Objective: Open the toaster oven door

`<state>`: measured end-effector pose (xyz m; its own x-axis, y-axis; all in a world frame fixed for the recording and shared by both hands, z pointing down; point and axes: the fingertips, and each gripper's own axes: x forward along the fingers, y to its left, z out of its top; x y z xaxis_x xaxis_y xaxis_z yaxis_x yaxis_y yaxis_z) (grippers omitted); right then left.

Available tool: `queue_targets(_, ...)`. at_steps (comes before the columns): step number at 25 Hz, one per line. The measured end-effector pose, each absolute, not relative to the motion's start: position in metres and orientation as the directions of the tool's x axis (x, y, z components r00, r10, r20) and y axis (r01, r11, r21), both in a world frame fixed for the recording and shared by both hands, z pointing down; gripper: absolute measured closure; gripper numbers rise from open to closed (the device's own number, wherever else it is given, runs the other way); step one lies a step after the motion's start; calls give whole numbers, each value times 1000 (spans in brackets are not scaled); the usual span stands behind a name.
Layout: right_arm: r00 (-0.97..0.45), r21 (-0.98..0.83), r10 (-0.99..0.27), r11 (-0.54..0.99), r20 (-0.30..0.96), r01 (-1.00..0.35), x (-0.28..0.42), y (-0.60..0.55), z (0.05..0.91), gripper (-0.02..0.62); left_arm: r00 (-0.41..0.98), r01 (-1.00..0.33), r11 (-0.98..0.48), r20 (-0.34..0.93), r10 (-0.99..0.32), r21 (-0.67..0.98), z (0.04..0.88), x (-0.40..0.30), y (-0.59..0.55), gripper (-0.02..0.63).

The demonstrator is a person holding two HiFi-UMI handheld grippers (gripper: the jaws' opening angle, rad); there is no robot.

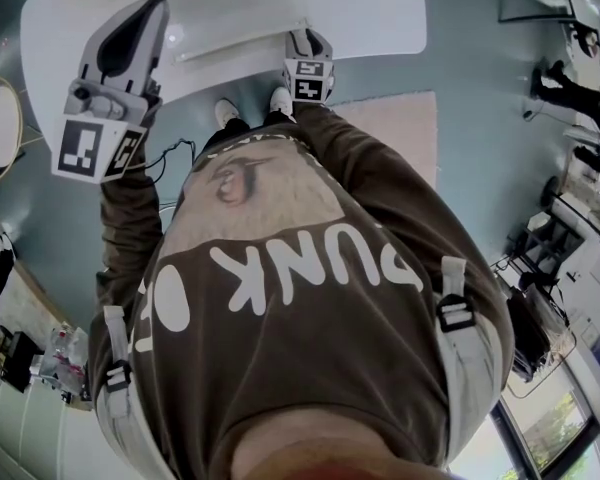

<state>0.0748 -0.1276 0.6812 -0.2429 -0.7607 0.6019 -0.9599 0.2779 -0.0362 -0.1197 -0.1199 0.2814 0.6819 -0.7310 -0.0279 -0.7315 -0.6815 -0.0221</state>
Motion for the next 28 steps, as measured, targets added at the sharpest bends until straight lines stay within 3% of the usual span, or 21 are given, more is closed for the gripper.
queue_targets(7,-287,-55,-813,301,506,-952,84,-120,631,422,678,-735,-677,-28,-735,-25,278,-119,-119,601)
queue_targets(13,-474,-55,-860,473,191,-880,58,-138,492,407,661,-751,-660,-33,-750,-31,277,-123,-118,601)
queue_targets(18,-697,2,-713,699,-71,-715,8,-138,373,422,655,-756,-653,-45,-755,-43,271,-125,-115,601)
queue_targets(23,-782,81,-607,780,-144,-620,-22,-133,305,472,652,-758,-650,-51,-756,-54,267,-125,-114,601)
queue_targets(28,-821,144,-557,809,-122,-570,-38,-129,282,511,655,-756,-652,-57,-754,-67,263,-124,-112,601)
